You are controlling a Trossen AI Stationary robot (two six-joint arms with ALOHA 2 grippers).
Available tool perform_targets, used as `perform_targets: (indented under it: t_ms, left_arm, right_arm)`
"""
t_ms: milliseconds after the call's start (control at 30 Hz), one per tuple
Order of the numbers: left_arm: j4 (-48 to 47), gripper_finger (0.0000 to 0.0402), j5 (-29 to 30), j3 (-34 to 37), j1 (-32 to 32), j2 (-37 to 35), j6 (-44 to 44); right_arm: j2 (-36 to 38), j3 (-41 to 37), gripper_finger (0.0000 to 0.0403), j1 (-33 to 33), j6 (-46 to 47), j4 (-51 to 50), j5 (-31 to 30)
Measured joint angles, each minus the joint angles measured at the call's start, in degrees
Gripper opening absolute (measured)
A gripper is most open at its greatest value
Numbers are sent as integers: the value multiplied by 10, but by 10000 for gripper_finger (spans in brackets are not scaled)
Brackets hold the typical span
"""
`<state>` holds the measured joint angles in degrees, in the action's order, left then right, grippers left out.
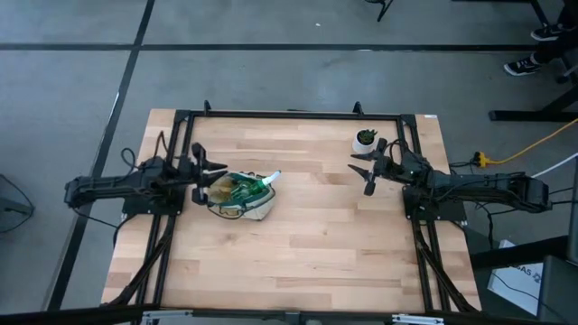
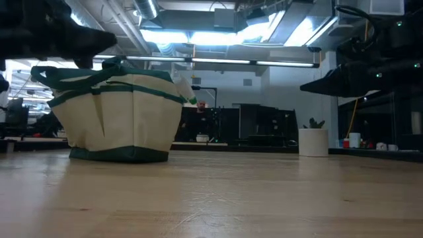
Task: Pick & Place Garden tools in Gardening bag
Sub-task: Return to Home Position
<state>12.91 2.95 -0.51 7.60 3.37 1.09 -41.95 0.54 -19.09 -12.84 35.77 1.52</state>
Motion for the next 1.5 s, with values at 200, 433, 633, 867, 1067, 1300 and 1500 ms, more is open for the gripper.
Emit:
perform_targets:
  t_ms: [200,433,633,867,1067,1300,1500]
  left_arm:
    - [-25,73,10,0,0,-34,-24]
    - [-41,72,72,0,0,-33,-38]
    - [-88,72,79,0,0,-28,-35]
    - [-88,72,79,0,0,-29,-34]
    - [-88,72,79,0,0,-29,-34]
    - [-88,73,79,0,0,-29,-34]
    - [-89,72,79,0,0,-29,-34]
  right_arm:
    - [0,0,158,0,0,0,0]
    - [0,0,158,0,2,0,1]
    - [0,0,158,0,2,0,1]
    - [0,0,158,0,2,0,1]
    - [0,0,158,0,2,0,1]
    - [0,0,158,0,2,0,1]
    - [0,0,158,0,1,0,1]
